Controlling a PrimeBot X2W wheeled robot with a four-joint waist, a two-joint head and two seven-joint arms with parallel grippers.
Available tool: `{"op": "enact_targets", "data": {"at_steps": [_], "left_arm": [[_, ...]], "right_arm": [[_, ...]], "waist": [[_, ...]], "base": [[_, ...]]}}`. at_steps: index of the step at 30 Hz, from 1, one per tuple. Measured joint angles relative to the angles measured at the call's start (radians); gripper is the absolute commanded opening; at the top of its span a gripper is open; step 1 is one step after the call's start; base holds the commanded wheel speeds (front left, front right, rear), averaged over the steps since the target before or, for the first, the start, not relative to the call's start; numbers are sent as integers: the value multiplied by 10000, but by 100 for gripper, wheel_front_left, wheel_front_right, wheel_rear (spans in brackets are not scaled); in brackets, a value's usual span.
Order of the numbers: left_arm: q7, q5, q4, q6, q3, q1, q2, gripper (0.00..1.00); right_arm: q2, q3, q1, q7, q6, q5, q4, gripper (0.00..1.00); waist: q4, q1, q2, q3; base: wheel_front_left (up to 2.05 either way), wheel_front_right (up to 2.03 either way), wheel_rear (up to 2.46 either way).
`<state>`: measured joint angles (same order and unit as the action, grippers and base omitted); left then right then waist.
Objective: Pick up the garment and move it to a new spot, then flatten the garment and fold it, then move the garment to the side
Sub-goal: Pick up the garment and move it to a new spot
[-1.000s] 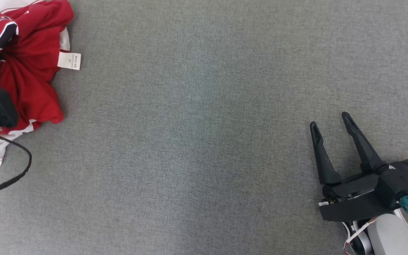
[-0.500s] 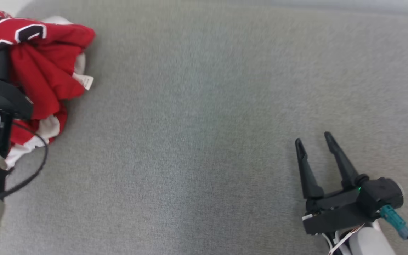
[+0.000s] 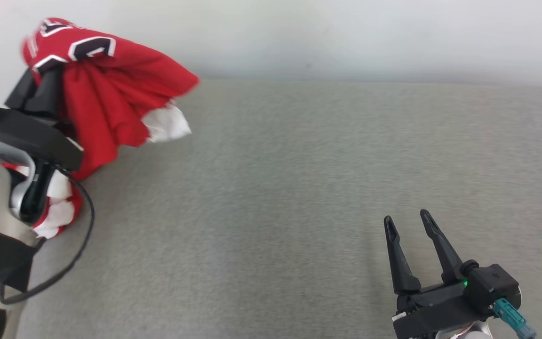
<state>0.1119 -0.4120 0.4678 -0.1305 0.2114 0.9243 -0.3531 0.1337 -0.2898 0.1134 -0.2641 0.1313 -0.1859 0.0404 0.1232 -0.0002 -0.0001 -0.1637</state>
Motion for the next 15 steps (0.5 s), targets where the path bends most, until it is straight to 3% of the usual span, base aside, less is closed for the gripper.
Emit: {"op": "enact_targets", "data": {"at_steps": [15], "left_arm": [[-1124,-844,-2635,19,901,-606,708,0]], "right_arm": [[-311,-25,-249,2,0,0,-105,100]], "waist": [[-2090,0,1,816]], "base": [[0,0,0]]}}
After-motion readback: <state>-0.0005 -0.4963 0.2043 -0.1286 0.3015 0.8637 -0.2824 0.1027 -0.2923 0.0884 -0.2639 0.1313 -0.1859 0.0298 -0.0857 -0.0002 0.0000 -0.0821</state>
